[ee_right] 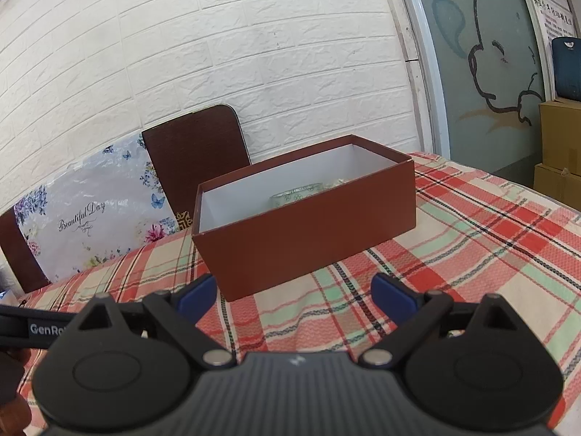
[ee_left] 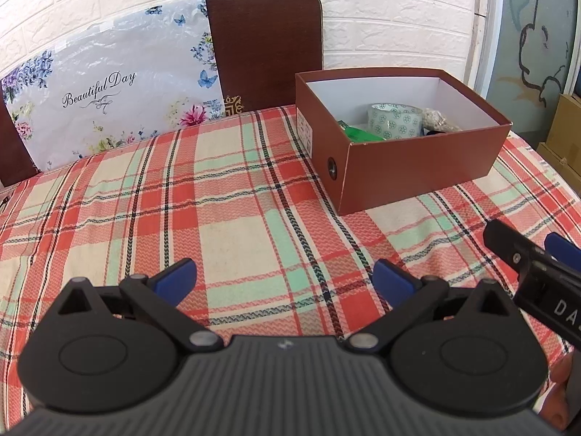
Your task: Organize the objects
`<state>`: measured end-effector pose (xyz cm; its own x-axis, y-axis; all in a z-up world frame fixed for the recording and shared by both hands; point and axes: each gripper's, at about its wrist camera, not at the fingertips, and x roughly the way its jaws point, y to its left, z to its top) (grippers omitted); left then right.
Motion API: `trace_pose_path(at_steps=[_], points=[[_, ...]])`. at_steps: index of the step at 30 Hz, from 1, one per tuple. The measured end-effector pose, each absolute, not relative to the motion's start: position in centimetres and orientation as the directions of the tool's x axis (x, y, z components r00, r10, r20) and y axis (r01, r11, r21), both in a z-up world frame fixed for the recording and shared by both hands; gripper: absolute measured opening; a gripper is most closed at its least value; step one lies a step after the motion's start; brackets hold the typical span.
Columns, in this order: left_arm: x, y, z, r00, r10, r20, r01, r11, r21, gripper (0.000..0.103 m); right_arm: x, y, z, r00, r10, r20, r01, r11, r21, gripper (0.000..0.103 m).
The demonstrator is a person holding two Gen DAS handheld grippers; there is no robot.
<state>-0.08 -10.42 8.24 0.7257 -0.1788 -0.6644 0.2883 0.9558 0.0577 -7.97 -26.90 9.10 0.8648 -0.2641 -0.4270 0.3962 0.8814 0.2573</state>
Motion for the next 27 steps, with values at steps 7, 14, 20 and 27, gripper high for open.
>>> trace_pose_path(at_steps=[7,14,20,27], points=[[-0.06,-10.64,8.07,0.723,-0.175,-0.668,0.286,0.956,0.060,0.103,-8.10,-27.05,9.01,0.865,-0.264,-0.427,0.398,0.879,0.261,0.095],[-0.02,-10.76,7.93,0.717,-0.173,-0.676,0.281,0.958,0.053,0.103,-8.10,-27.07,8.97,0.864,-0.263,-0.429,0.398,0.879,0.263,0.095],[0.19,-10.65,7.87,0.711,-0.174,-0.681,0.278,0.959,0.045,0.103,-7.99,-27.06,8.90,0.863,-0.261,-0.432,0.398,0.879,0.264,0.095],[0.15,-10.78,7.88,0.714,-0.176,-0.678,0.282,0.958,0.048,0.103,-7.88,-27.12,8.93,0.863,-0.261,-0.433,0.397,0.879,0.263,0.095]])
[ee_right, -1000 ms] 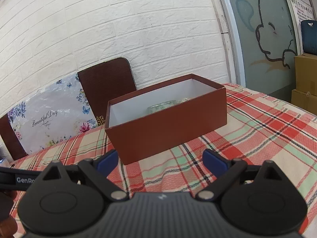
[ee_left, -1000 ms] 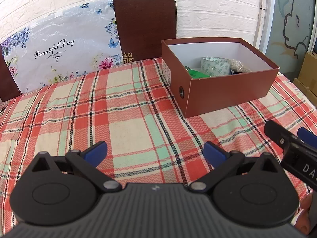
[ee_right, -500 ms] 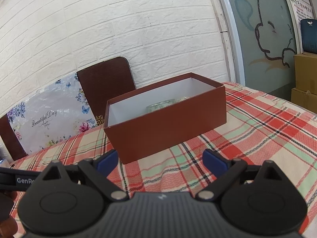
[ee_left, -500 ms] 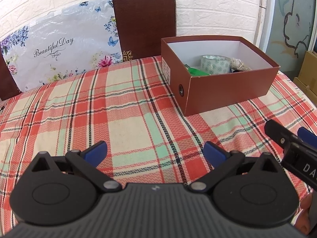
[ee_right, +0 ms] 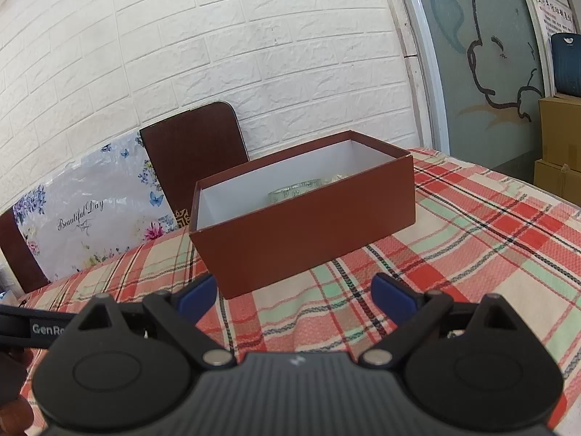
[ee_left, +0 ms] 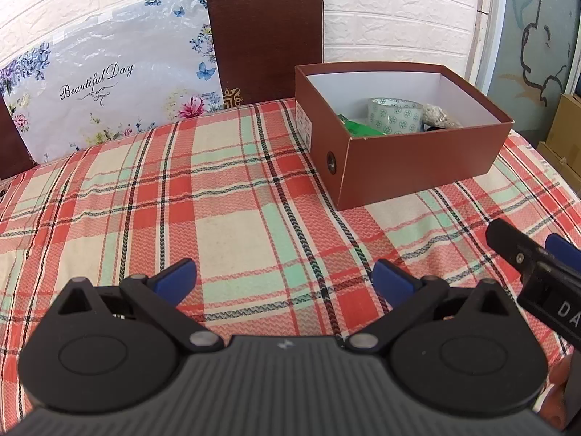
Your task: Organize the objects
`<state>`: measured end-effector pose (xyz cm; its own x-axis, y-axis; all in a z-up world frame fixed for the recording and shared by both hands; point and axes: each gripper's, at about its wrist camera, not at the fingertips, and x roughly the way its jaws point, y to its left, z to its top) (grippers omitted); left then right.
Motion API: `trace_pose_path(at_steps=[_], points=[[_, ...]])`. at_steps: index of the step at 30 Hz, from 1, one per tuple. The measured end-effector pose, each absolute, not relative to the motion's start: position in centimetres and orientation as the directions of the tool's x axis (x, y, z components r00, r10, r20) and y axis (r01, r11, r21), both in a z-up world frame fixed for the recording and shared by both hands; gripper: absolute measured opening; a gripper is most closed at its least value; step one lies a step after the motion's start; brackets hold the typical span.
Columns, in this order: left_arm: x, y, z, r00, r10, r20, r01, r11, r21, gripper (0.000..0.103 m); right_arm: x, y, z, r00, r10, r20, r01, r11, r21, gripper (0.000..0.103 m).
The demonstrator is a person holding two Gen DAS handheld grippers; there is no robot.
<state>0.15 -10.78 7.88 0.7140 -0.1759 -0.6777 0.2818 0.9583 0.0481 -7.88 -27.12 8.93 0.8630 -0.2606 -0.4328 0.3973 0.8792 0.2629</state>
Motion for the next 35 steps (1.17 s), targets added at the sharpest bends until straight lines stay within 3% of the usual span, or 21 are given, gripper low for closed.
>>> trace_pose_path(at_steps=[28,35], points=[[-0.5,-11.0,8.2,0.731,-0.160,-0.663,0.271,0.960,0.068,0.103,-8.5,-27.6,8.7,0.866,-0.260,-0.427,0.398,0.875,0.275,0.095],[-1.5,-11.5,8.8,0.763,-0.184,-0.619,0.303,0.949,0.091,0.103,-8.5,-27.4,8.8,0.869,-0.260,-0.421,0.394,0.879,0.269,0.095]])
